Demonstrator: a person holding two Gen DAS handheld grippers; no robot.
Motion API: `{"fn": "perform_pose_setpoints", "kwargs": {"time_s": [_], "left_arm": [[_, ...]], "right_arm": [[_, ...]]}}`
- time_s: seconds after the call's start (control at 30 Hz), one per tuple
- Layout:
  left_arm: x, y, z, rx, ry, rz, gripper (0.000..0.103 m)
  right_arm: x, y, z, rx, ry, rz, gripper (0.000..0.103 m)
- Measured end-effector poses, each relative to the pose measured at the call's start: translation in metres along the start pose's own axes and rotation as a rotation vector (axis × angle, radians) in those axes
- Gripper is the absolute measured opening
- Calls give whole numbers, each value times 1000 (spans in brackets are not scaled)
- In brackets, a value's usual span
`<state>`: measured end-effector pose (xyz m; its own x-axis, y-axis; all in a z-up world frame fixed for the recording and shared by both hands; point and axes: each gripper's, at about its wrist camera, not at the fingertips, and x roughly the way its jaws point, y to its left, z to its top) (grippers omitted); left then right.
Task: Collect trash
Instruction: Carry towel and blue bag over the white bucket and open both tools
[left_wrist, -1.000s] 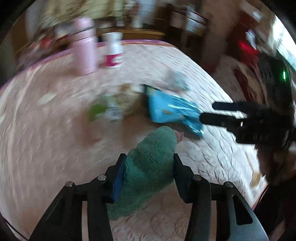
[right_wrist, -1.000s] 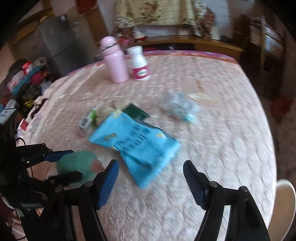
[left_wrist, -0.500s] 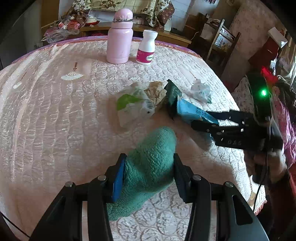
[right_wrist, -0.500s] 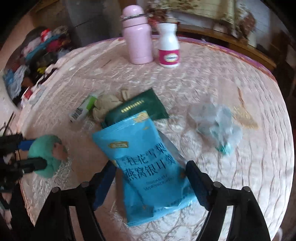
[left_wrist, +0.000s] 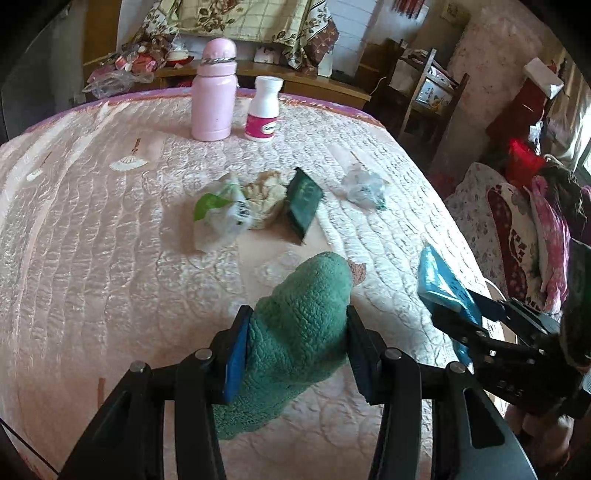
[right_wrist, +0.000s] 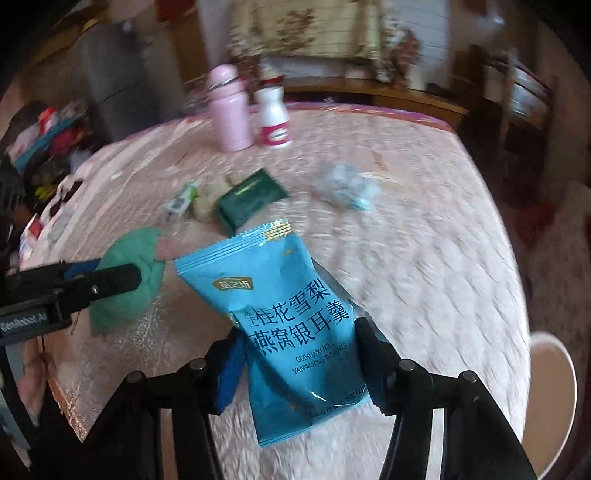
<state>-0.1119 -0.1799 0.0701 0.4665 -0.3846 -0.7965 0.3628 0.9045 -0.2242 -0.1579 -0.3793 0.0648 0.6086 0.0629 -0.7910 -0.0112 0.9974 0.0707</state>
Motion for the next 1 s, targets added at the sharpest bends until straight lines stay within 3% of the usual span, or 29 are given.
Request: {"fn": "perform_pose_setpoints", "kwargs": {"time_s": [0.53, 1.0], "left_arm": [[-22, -62, -8, 96, -60, -19, 50], [-6, -166, -11, 244, -77, -106, 50]], "right_arm": [[-60, -37, -32, 191, -85, -72, 60], [-100, -107, -62, 315, -123, -179, 61]]}}
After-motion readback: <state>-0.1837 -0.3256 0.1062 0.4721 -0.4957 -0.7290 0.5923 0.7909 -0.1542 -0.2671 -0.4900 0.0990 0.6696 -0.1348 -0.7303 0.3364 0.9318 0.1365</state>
